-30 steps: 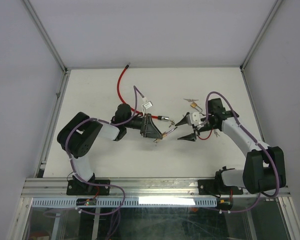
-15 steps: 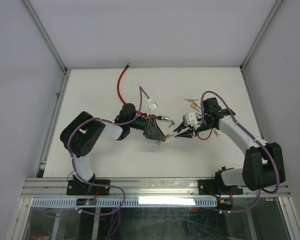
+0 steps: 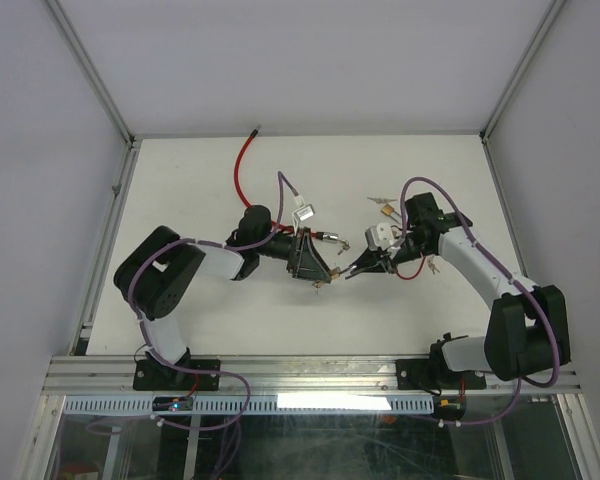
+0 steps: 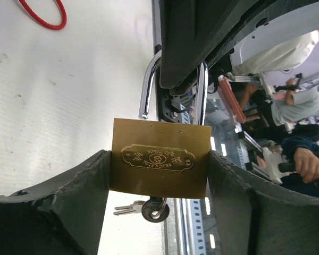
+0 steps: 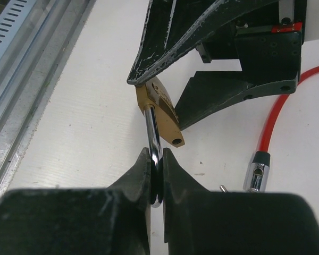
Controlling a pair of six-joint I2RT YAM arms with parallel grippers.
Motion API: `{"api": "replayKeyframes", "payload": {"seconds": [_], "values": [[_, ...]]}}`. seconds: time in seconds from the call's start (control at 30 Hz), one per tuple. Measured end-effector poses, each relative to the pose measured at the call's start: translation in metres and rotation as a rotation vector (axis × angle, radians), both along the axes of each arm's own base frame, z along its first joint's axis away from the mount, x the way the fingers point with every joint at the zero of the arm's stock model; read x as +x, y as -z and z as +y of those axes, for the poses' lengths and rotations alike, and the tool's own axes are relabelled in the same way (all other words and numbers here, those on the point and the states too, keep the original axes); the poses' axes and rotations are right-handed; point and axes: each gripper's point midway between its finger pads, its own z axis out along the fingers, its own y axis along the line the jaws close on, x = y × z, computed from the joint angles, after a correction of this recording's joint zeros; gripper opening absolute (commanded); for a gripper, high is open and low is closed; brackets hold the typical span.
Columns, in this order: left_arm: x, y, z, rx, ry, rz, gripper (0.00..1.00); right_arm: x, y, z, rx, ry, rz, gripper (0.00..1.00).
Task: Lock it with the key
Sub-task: Pick up the lock from the center of the board.
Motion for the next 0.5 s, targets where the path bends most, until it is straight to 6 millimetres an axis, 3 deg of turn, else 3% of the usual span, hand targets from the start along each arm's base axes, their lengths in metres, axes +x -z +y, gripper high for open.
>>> {"api": "replayKeyframes", "payload": {"seconds": [0.23,0.3,0.5], "values": [[0.013,-0.02,0.003,0.024,-0.111,-0.134,0.87,-0.006,-0.006,-0.002,-0.005,-0.006,0.013,0.0],[0.018,-0.024,0.005,0.037,-0.152,-0.176,0.98,-0.009,-0.005,-0.003,-0.014,-0.005,0.032,0.0],[0.035,-0.021,0.018,0.133,-0.3,-0.264,0.99,-0.01,-0.008,-0.004,-0.024,0.006,0.066,0.0]]}}
